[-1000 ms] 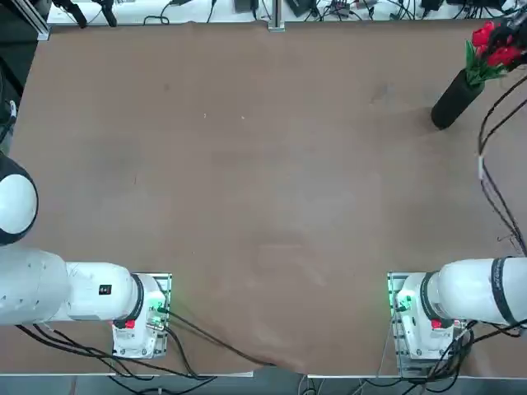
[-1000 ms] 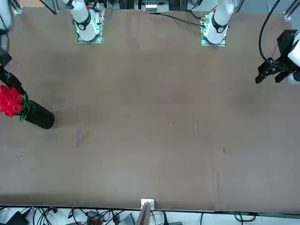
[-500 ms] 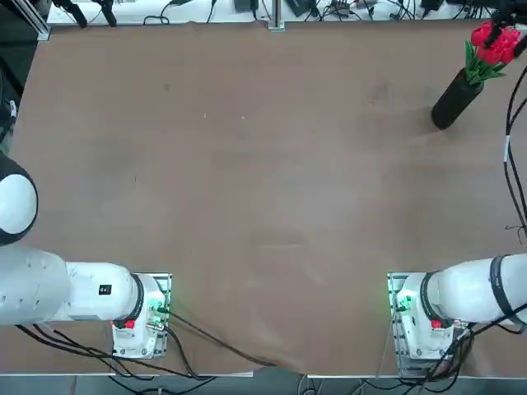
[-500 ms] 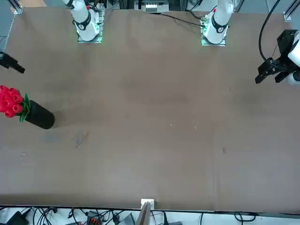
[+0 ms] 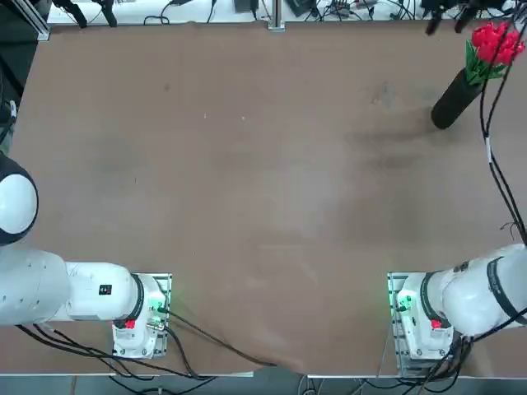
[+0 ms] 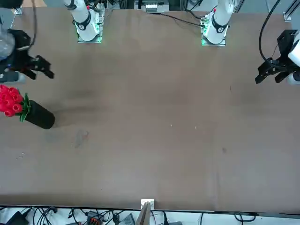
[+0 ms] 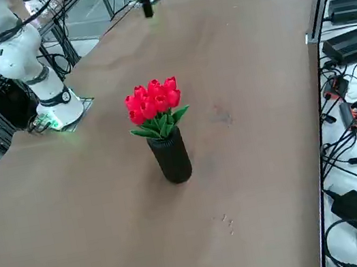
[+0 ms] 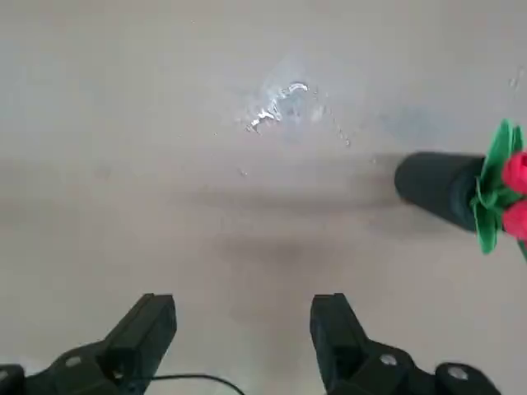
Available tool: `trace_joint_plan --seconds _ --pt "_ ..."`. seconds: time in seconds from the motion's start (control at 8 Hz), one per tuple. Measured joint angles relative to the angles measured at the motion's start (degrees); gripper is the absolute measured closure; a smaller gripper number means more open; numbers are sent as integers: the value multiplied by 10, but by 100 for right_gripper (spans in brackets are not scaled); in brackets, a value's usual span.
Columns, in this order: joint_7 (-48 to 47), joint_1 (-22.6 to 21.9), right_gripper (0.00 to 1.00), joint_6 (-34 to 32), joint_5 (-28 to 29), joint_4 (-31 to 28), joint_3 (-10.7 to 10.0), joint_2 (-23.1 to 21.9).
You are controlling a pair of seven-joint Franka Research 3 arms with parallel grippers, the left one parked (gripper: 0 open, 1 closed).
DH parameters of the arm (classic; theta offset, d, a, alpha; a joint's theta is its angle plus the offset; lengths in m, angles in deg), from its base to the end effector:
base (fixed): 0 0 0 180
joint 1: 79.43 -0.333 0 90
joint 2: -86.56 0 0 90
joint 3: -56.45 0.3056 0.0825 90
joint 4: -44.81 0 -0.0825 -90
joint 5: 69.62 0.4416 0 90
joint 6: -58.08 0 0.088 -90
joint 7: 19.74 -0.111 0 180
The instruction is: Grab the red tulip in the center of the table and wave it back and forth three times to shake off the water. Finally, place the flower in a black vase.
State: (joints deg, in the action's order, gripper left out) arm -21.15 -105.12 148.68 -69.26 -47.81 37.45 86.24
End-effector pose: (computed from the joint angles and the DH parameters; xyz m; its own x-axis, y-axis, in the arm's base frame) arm 0.6059 0.0713 0.5900 0.9953 0.0920 -0.0302 0.0918 -0.9958 -0.0074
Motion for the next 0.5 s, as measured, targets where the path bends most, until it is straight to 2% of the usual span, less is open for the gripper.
trace_joint_plan --seconds 0.12,0.5 --pt "-1 -13 0 2 -9 12 0 0" --pt "0 -12 0 1 -3 28 -10 -1"
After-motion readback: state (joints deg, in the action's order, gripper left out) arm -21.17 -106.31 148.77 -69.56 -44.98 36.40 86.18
